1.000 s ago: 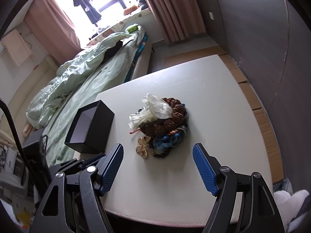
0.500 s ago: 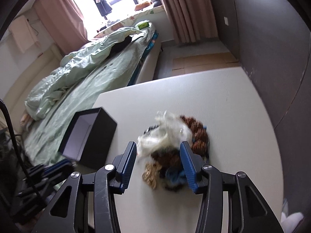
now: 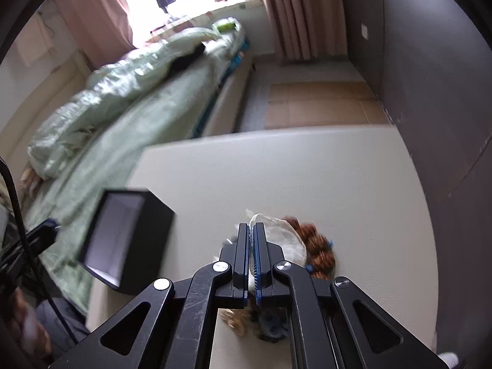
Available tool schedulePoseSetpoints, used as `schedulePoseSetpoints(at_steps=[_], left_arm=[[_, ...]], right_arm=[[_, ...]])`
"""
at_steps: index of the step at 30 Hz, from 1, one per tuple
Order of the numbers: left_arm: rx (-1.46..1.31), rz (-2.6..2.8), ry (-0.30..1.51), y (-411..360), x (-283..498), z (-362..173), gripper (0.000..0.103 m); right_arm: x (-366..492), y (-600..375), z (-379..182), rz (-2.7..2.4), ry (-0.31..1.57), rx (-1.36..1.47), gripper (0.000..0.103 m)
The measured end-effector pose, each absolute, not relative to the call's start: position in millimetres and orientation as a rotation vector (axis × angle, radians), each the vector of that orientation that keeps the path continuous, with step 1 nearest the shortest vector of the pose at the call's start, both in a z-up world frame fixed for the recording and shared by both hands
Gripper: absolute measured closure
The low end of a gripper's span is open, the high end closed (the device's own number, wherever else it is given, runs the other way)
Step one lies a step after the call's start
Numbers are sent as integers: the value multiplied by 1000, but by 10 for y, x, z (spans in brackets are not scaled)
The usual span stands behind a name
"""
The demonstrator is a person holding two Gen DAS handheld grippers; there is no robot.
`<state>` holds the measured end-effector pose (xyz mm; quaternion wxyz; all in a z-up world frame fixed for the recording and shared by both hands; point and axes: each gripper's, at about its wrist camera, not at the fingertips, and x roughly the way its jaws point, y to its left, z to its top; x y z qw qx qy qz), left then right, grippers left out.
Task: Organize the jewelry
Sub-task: 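Carry ring into black box with left gripper while right gripper lifts white tissue in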
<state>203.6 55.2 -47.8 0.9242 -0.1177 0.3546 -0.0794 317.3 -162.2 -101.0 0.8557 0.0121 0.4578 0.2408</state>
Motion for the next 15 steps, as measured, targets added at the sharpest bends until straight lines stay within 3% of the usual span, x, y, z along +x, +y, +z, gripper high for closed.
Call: schedulePoseSetpoints(at_steps=[15], left_arm=[[-309,-203,754,726,2224,-596,91]], right_arm=[[2975,-1247,-207,658,759,48,100]])
